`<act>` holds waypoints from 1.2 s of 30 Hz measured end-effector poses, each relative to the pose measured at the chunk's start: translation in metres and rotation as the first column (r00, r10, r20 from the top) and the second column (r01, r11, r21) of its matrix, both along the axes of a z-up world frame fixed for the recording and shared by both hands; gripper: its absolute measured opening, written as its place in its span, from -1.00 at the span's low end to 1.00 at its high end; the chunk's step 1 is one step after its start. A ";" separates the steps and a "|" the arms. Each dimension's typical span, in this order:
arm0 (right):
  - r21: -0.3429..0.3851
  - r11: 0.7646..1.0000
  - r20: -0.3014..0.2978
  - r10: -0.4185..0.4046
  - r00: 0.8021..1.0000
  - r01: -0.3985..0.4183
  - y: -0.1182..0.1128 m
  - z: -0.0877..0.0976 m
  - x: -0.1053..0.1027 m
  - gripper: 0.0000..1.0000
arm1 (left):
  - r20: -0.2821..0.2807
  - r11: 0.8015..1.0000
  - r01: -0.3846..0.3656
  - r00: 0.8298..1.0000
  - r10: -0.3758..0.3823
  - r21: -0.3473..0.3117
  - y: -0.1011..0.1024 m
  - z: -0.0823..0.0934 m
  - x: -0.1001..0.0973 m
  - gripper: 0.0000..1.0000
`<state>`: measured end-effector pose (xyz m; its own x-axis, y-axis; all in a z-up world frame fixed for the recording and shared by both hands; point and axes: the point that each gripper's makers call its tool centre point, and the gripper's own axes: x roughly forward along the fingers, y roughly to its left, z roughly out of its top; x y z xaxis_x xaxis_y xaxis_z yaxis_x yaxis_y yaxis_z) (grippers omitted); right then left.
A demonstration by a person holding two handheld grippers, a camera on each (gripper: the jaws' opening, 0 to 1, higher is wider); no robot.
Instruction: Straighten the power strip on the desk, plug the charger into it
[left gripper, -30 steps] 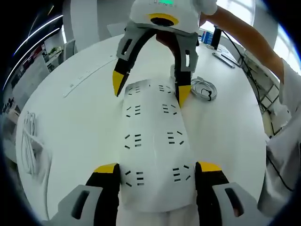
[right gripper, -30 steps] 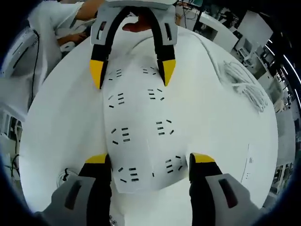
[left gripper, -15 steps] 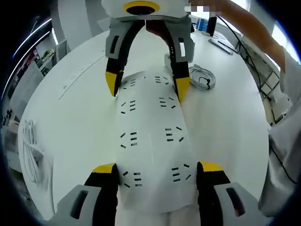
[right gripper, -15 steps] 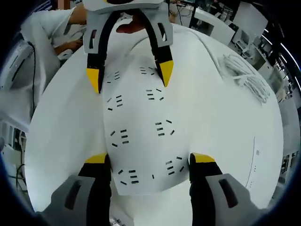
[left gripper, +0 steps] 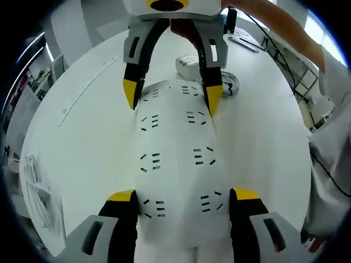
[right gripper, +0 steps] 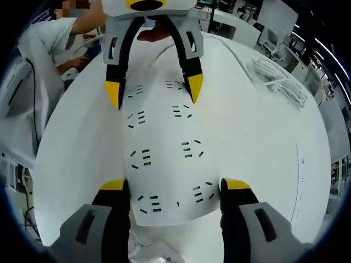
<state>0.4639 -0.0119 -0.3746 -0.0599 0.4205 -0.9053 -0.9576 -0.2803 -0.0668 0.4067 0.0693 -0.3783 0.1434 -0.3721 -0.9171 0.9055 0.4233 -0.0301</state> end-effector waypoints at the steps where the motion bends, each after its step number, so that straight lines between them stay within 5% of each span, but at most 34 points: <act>1: -0.004 1.000 0.002 -0.011 1.000 0.011 -0.001 0.000 -0.001 0.31 | 0.000 1.000 0.010 1.000 -0.010 0.000 0.000 0.000 0.000 0.37; 16: -0.006 0.994 0.021 -0.110 0.994 0.111 -0.011 0.001 -0.022 0.29 | -0.003 0.992 0.127 0.992 -0.127 0.026 0.000 0.000 -0.008 0.37; 20: -0.034 0.997 0.036 -0.068 0.997 0.069 -0.015 0.001 -0.029 0.28 | -0.003 0.987 0.161 0.987 -0.161 0.029 0.000 0.000 -0.010 0.37; 24: -0.046 0.997 0.064 0.071 0.995 -0.068 -0.007 0.003 -0.029 0.28 | -0.005 0.987 0.159 0.987 -0.159 0.036 0.001 0.000 -0.010 0.37; 36: -0.022 1.000 0.033 0.005 0.999 -0.004 -0.007 0.001 -0.030 0.27 | -0.015 0.984 0.167 0.986 -0.166 0.059 0.004 0.000 -0.014 0.37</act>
